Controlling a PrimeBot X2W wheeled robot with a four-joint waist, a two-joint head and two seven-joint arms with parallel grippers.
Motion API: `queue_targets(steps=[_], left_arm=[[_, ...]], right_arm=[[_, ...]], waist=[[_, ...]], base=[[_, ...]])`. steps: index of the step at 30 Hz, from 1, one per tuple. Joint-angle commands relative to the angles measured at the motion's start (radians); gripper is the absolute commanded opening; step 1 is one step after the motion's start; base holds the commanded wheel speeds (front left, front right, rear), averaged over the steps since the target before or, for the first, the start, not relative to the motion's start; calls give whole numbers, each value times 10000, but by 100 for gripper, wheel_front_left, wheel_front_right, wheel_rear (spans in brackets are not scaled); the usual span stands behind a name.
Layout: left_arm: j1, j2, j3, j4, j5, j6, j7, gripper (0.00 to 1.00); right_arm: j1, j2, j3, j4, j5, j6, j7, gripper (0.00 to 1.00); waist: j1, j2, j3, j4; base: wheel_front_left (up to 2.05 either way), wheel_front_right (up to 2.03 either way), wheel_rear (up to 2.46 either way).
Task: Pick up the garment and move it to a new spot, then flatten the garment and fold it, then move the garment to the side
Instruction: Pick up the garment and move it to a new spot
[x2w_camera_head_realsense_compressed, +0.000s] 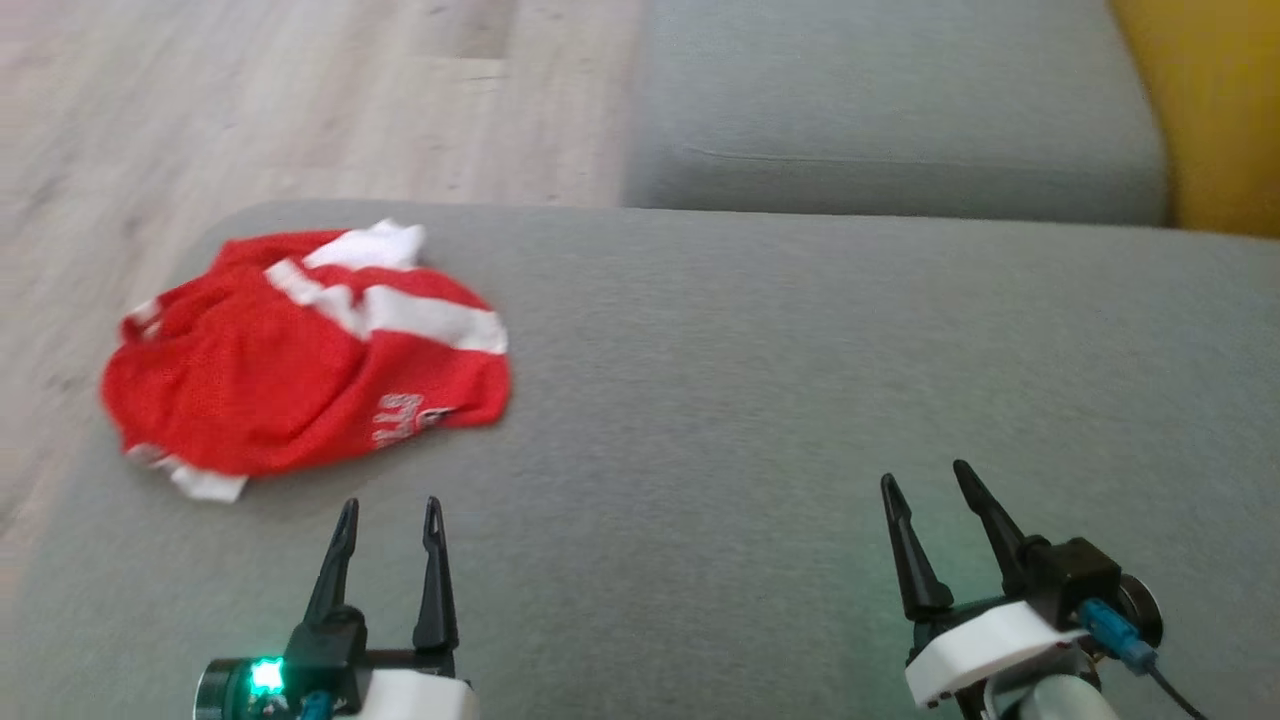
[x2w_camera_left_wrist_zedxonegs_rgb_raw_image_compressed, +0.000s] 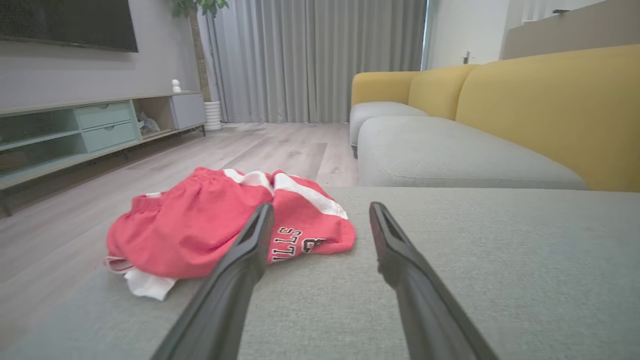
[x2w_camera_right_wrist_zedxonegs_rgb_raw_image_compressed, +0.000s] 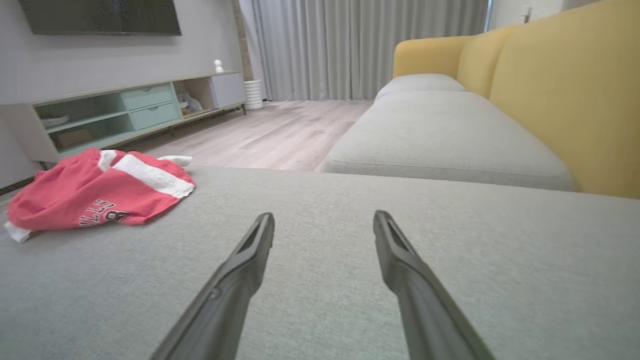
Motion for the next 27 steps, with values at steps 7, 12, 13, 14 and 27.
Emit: queue_targets(steps=[7,12,13,14,27], left_arm=[[-187,58,520,-356,53,65,-95,100],[-175,72,905,-422,204,84,-95,100],[-248,94,1019,-471,263,101,-95,100],[-326,115,1137,-541,295,108,-95,100],[-3716,1475,2090,-1897,630,-804,-95,100]], right_arm=[[-256,-85,344,-372,-91,77,-120,100],[-212,-85,243,-401,-116,77,-120,100],[-191,-85,213,-386,-149,77,-120,100],[-172,-85,197,-365,-191,77,-120,100],[-1041,-127,-466,-616,-2006,77,-120,100]], waist=[[0,0,45,1977],[0,0,222,2888],[0,0,278,3048],[0,0,339,3184],[0,0,2950,3288]], base=[[0,0,0],[0,0,0],[0,0,0],[0,0,0],[0,0,0]])
